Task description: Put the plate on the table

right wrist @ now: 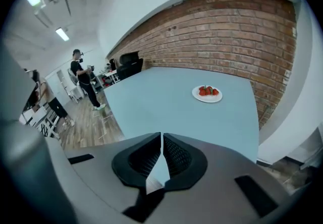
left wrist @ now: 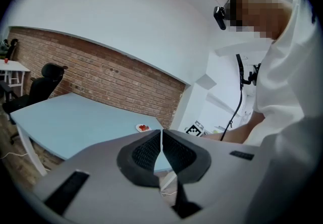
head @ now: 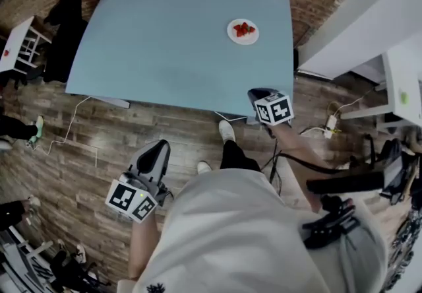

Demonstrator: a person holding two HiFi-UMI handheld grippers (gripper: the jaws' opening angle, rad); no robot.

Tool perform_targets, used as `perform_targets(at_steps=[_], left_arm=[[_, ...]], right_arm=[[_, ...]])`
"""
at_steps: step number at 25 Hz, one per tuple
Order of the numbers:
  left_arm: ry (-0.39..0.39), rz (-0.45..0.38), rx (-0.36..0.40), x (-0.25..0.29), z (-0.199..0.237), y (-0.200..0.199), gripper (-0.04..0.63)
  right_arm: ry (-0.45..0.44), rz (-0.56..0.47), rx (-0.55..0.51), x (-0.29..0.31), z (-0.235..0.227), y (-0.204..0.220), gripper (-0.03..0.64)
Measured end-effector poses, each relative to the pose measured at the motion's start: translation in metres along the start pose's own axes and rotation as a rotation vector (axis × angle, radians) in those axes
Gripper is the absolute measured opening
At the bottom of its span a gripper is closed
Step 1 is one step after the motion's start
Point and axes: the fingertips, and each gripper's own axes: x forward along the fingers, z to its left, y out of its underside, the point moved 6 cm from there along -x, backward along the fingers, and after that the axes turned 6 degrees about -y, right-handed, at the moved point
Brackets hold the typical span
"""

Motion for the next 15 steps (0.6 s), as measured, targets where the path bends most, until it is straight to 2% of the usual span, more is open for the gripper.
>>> perform_targets(at_steps=[2,6,15], left_arm=[[-0.001,0.008,-0.002,-0.012,0.002,0.007,0.014],[0.004,0.047,0.009,-0.027,0.002,0.020,0.012],[0.084,0.086,0.024,-0.048,-0.012,0.045,0.002]], right_arm=[[-0.010,-0.005,-0.045,-0.016,0.027,0.009,0.009],[-0.058,-0.021,-0.092,-0.040,0.074,0.018,0.009],[-0.135,-0.083,-0.161,-0.079,0.147,0.023,0.009]])
